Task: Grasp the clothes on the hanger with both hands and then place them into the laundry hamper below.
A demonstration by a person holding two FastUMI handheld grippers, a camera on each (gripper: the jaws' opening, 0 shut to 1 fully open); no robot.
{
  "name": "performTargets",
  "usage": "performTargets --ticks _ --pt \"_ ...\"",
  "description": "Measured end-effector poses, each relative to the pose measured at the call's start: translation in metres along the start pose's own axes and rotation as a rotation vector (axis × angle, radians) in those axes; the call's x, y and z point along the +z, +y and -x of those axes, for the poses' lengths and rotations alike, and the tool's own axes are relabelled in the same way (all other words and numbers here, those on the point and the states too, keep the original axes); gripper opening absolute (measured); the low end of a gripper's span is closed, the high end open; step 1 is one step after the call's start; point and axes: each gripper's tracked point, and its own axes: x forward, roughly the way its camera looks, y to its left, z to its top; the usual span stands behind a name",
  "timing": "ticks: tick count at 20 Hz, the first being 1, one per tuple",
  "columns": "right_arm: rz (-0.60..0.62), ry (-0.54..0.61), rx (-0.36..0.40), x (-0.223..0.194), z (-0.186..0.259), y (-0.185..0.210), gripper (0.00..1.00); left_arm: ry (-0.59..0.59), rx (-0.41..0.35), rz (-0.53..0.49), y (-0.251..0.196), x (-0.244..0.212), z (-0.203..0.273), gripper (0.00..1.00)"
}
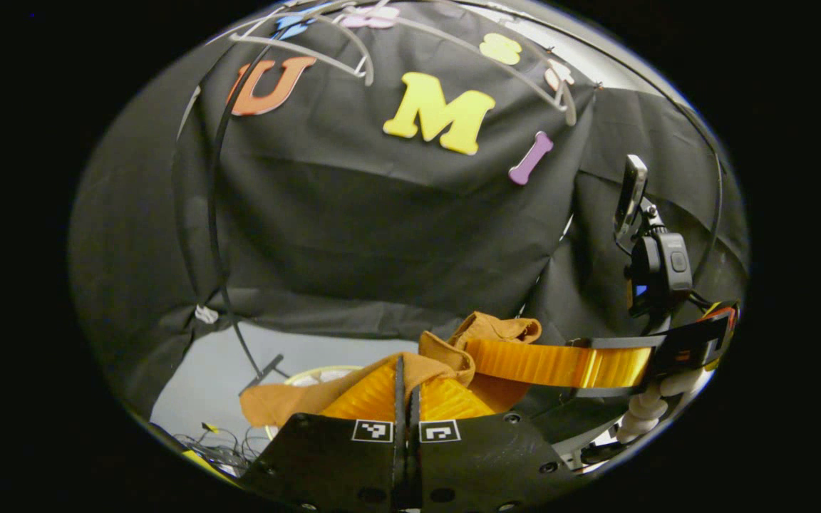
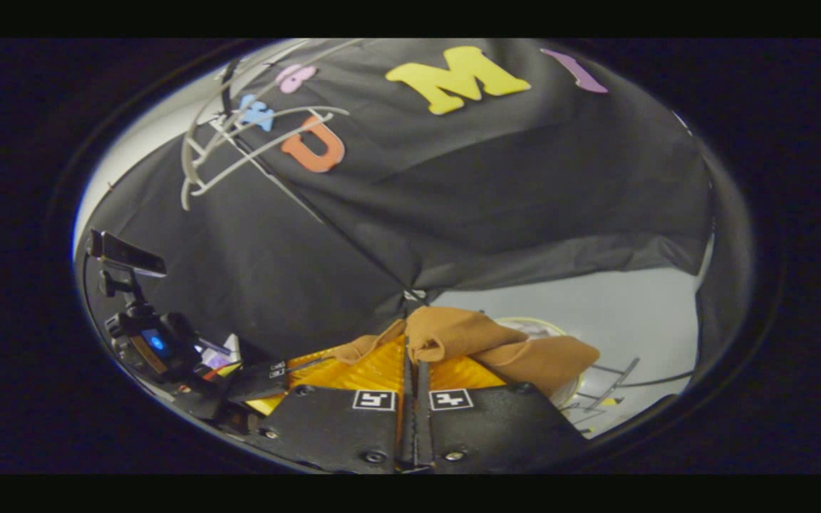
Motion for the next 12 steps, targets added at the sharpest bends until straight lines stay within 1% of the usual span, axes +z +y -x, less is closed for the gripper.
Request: performTargets --ticks 1,3,6,8,10,12 --pt "-0.014 0.039 -0.034 -0.018 -0.007 -0.011 0.03 0.043 0.016 0.021 0.007 -0.018 -0.006 0.00" --pt "-0.031 0.123 -0.089 -0.059 -0.019 -0.030 0.05 0.124 0.028 0.059 0.013 -0.058 -0.013 0.00" --pt "-0.053 0.204 -0.129 -0.099 -0.026 -0.047 0.05 0.210 0.050 0.088 0.016 -0.096 -0.014 0.00" --pt "-0.035 0.209 -0.147 -0.105 -0.027 -0.055 0.04 0.222 0.060 0.079 0.011 -0.095 -0.010 0.00" --pt "-0.003 0.206 -0.162 -0.103 -0.028 -0.053 0.04 0.224 0.068 0.048 0.011 -0.091 -0.009 0.00" --pt "0.031 0.188 -0.184 -0.096 -0.025 -0.059 0.06 0.232 0.105 0.009 0.016 -0.095 -0.008 0.00"
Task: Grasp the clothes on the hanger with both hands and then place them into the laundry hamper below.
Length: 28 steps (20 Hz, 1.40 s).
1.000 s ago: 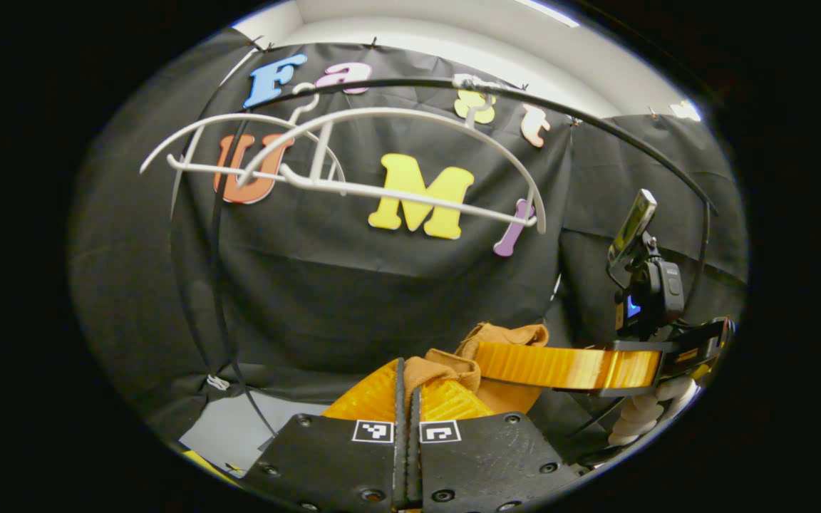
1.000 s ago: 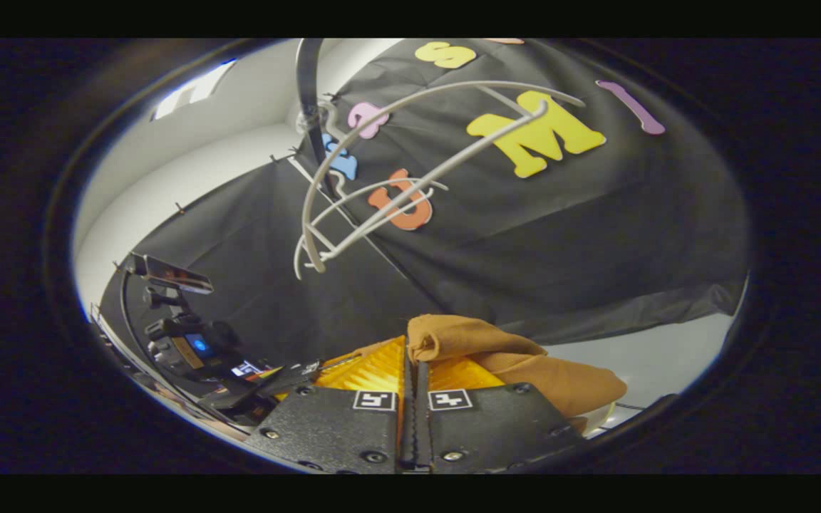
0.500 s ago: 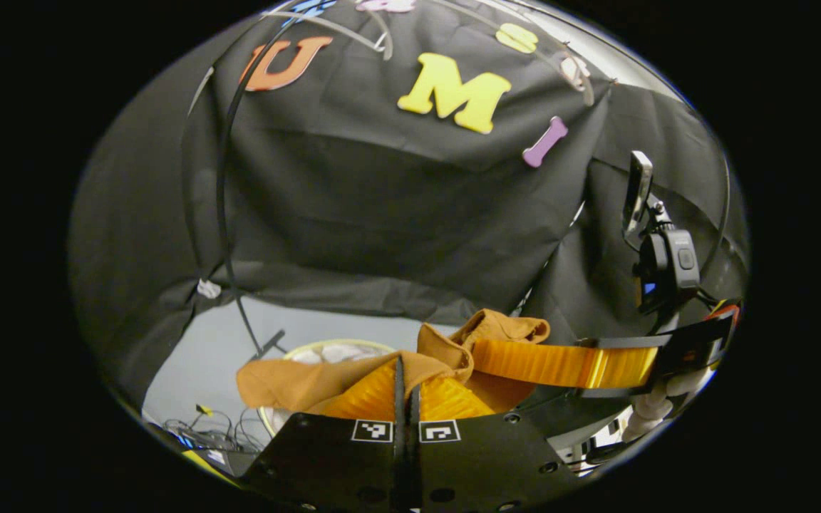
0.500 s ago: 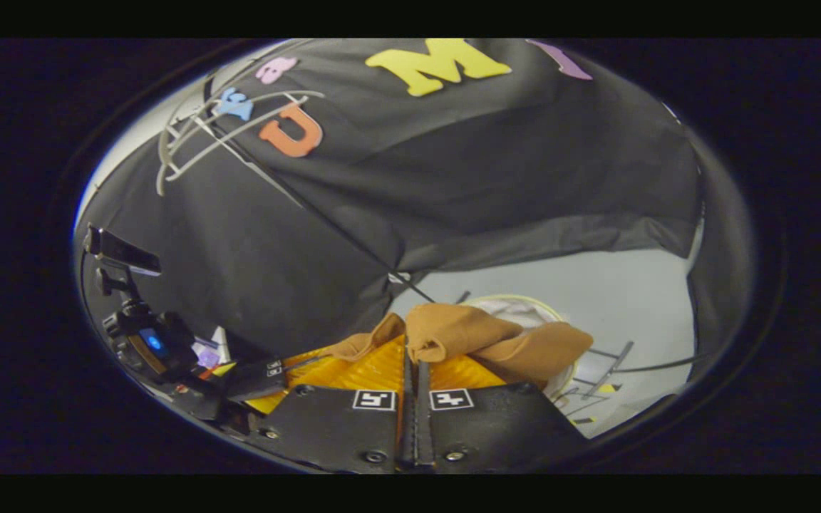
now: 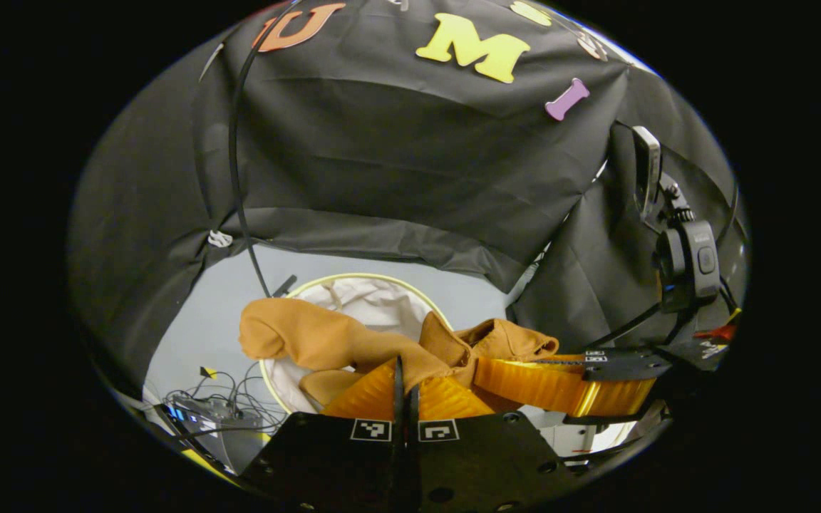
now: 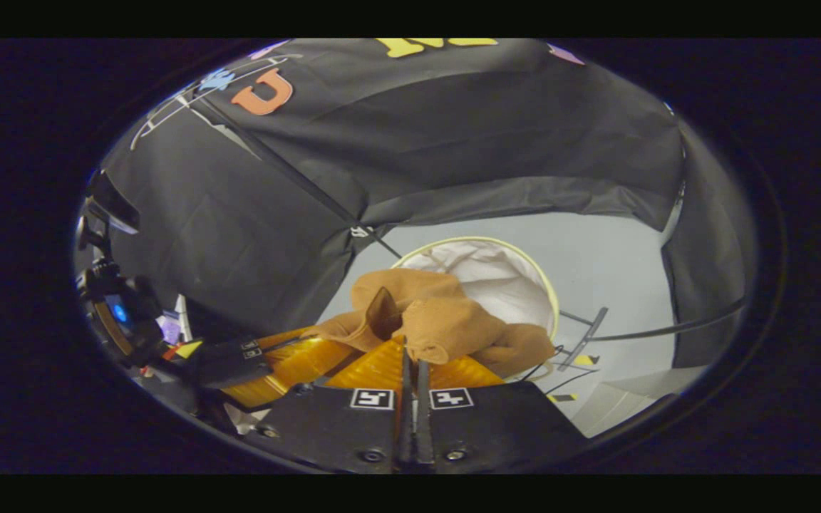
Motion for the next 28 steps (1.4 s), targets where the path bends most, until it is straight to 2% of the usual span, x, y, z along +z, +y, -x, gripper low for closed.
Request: performTargets --ticks 2,3,4,5,7,10,17,21,26,28 --pt "0.030 -0.025 -0.017 0.007 0.001 -0.003 0.36 0.002 0.043 -0.027 0.007 -0.004 0.001 0.01" --pt "0.056 -0.038 -0.028 0.013 0.004 -0.006 0.51 0.003 0.060 -0.034 0.009 -0.003 0.002 0.05" --pt "0.098 -0.059 -0.056 0.015 0.006 -0.009 0.66 -0.009 0.059 -0.043 0.008 0.000 0.007 0.29" --pt "0.145 -0.092 -0.090 0.019 0.009 -0.016 0.81 -0.031 0.098 -0.061 0.016 0.005 0.015 0.52" --pt "0.218 -0.119 -0.117 0.027 0.023 -0.016 0.84 -0.050 0.132 -0.075 0.027 0.008 0.019 1.00" --pt "0.251 -0.162 -0.134 0.032 0.048 -0.004 0.92 -0.072 0.154 -0.076 0.034 0.009 0.036 0.97" --pt "0.314 -0.278 -0.184 0.042 0.114 0.003 0.91 -0.198 0.192 -0.070 0.033 0.032 0.093 0.97" --pt "0.349 -0.408 -0.163 0.067 0.188 0.024 0.91 -0.339 0.225 -0.071 0.017 0.071 0.146 0.97" --pt "0.429 -0.618 -0.113 0.098 0.292 0.043 0.91 -0.536 0.286 -0.135 -0.017 0.113 0.239 0.97" --pt "0.461 -0.696 -0.083 0.094 0.342 0.054 0.97 -0.618 0.323 -0.148 -0.036 0.126 0.285 0.97"
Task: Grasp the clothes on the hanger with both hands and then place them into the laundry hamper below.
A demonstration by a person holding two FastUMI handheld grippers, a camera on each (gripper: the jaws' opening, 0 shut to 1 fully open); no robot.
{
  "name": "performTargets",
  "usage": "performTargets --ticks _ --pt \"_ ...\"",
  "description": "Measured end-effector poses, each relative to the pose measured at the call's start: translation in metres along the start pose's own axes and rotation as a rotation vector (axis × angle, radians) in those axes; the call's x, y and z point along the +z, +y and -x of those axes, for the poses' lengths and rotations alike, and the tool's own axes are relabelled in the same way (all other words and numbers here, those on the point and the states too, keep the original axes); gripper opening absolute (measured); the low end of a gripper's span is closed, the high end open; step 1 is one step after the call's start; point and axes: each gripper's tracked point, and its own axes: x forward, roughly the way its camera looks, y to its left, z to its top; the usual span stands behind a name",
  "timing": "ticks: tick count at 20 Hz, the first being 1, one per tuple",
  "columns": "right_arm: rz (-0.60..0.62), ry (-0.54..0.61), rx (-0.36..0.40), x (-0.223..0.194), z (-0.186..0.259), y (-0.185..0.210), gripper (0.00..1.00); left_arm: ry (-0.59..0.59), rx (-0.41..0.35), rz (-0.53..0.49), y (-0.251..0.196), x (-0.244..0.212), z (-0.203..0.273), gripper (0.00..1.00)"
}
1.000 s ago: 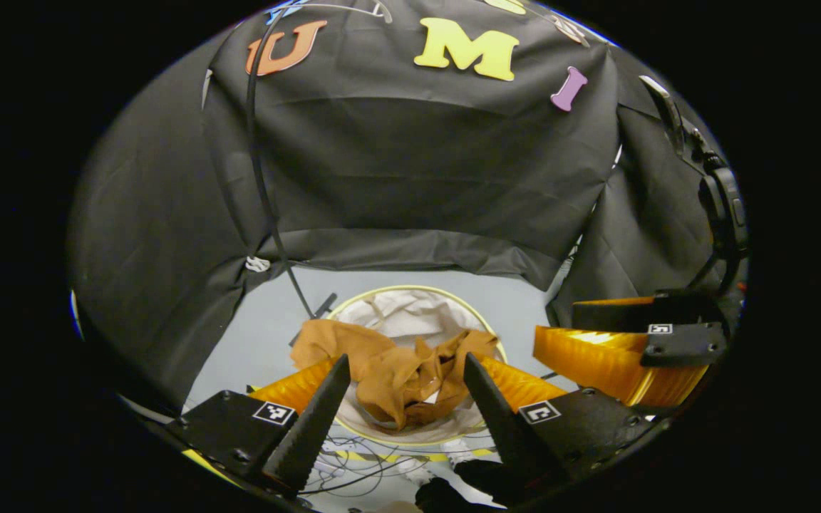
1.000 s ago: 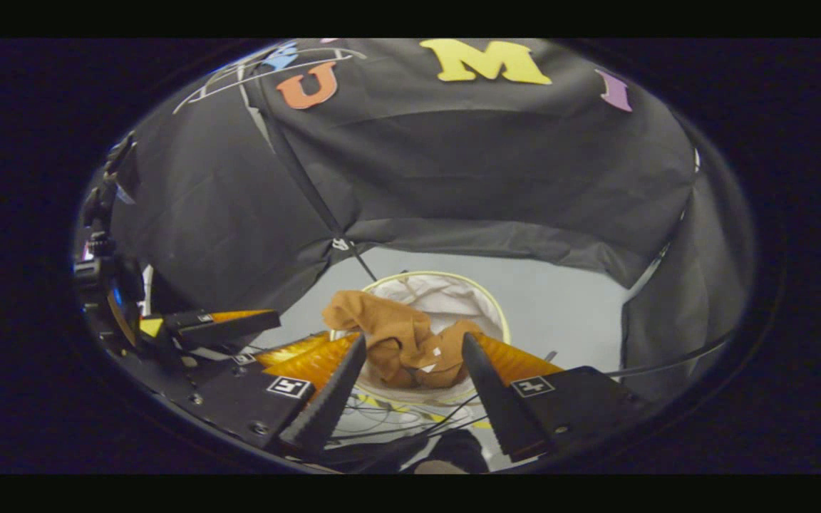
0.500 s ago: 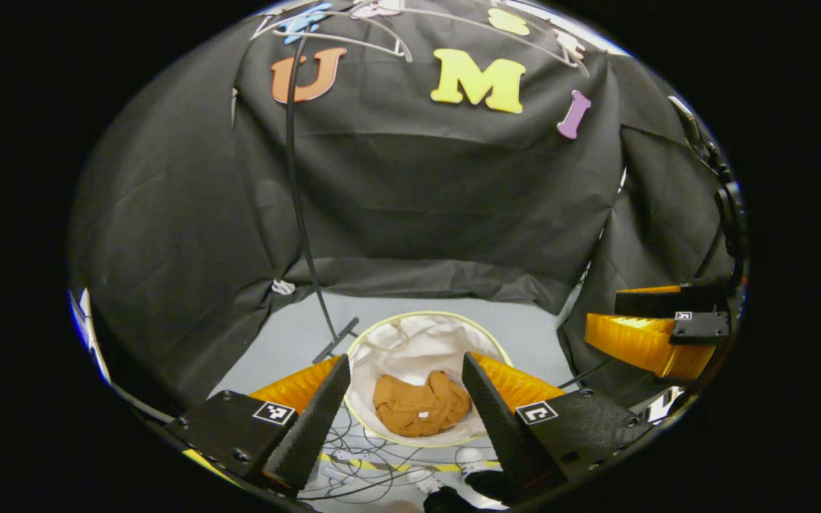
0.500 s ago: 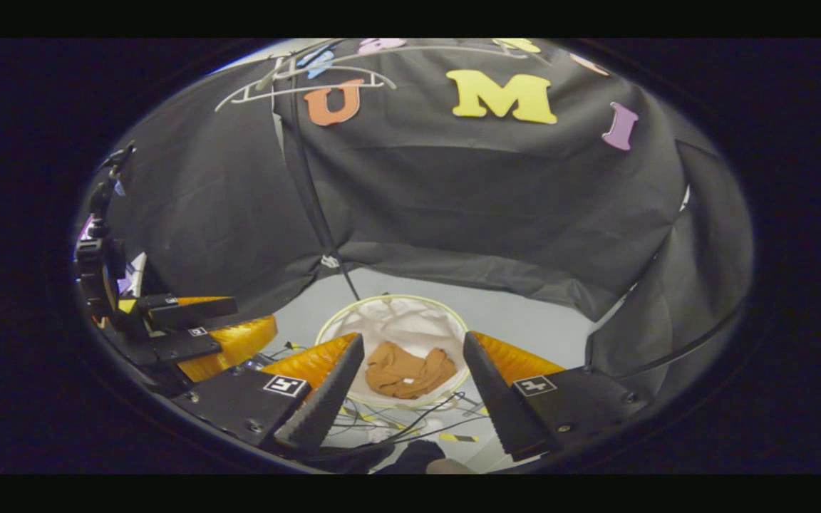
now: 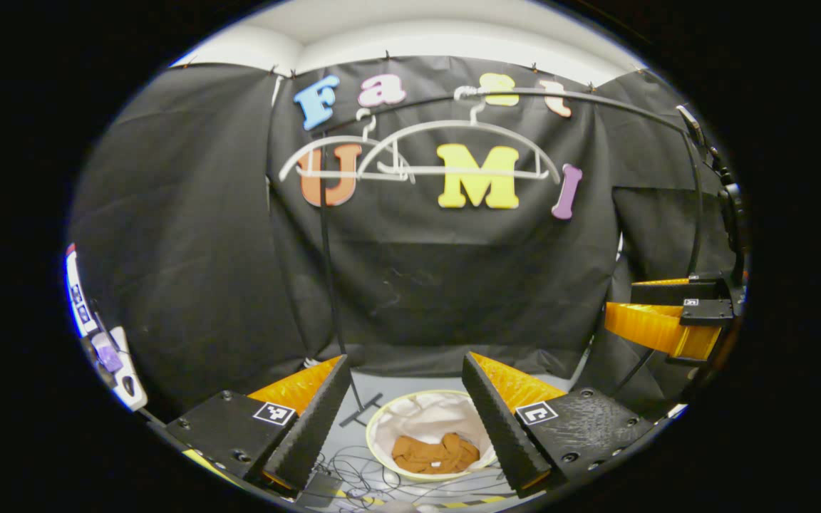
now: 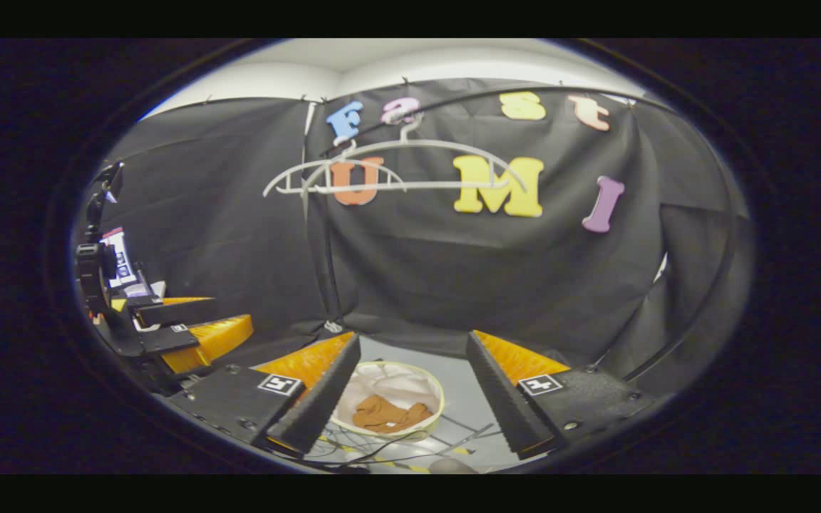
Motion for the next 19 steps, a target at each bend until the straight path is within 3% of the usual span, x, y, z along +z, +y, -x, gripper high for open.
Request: performTargets --ticks 2,9,13,18,19 --pt "-0.007 -0.061 0.027 0.017 0.039 -0.002 1.00 -0.072 0.038 -0.002 -0.008 0.033 0.037 0.92" --pt "-0.089 -0.235 0.092 0.057 0.135 -0.015 1.00 -0.232 0.179 0.001 -0.016 0.100 0.154 0.98" --pt "-0.122 -0.296 0.106 0.074 0.169 -0.006 1.00 -0.250 0.245 0.008 0.001 0.110 0.205 0.99" --pt "-0.103 -0.348 0.075 0.086 0.195 0.010 0.96 -0.293 0.260 0.019 0.030 0.116 0.232 1.00" --pt "-0.093 -0.352 0.076 0.086 0.196 0.016 0.98 -0.286 0.258 0.023 0.036 0.113 0.236 0.92"
